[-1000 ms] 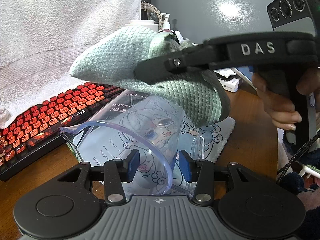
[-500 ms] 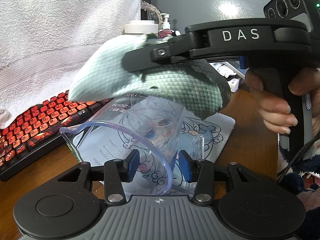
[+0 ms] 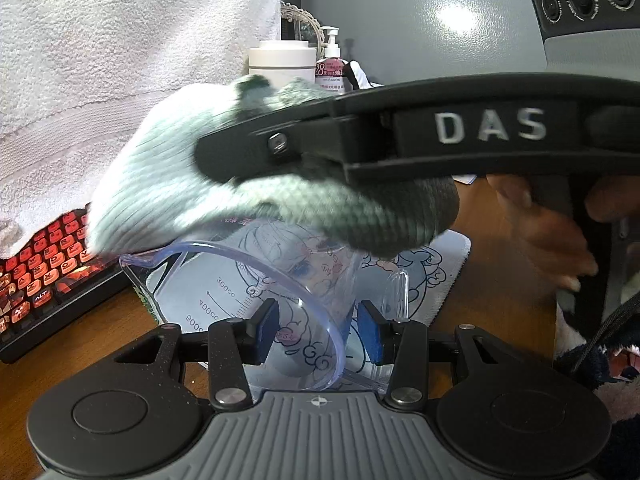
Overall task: Clean container
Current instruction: 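Rub the green cloth over the jug's rim with the right tool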
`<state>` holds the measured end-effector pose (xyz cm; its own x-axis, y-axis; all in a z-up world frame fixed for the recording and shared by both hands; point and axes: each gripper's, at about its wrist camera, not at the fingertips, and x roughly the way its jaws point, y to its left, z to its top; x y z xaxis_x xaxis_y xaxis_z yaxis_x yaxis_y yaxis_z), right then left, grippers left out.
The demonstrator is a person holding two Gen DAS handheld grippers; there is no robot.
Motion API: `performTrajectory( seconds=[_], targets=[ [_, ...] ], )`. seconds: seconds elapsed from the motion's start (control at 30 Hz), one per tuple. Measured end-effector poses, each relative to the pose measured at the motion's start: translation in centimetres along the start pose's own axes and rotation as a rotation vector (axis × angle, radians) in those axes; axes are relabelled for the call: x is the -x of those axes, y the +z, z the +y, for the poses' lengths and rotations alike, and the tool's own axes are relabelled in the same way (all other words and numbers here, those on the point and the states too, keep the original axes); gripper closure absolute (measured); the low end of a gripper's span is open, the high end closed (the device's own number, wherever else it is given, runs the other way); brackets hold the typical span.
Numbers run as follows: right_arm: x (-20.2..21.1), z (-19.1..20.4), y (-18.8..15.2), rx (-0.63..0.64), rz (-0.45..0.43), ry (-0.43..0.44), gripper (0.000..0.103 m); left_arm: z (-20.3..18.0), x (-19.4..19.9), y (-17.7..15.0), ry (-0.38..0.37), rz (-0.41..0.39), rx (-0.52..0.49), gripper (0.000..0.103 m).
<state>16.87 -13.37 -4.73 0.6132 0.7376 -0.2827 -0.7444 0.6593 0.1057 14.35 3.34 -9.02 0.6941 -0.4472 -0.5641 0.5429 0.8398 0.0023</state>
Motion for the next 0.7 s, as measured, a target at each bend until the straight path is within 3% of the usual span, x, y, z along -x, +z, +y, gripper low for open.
performTrajectory(
  seconds=[0.13, 0.3, 0.43, 0.7],
  targets=[
    [0.1, -1.5, 0.3, 0.008, 0.002, -0.100, 0.084, 0.1, 0.0, 0.0, -0.001, 0.000, 0.001, 0.060],
    [0.2, -3.5, 0.5, -0.057, 0.003, -0.136, 0.084, 0.0, 0.0, 0.0, -0.001, 0.000, 0.001, 0.060],
    [-0.1, -2.9, 0.5, -0.092, 0.016, -0.093, 0.084, 0.0, -0.1, 0.0, 0.000, 0.001, 0.000, 0.060],
    [-1.7, -0.7, 1.3, -0.155, 0.078, 0.077, 0.084, 0.0, -0.2, 0.0, -0.002, 0.000, 0.003, 0.060]
  ],
)
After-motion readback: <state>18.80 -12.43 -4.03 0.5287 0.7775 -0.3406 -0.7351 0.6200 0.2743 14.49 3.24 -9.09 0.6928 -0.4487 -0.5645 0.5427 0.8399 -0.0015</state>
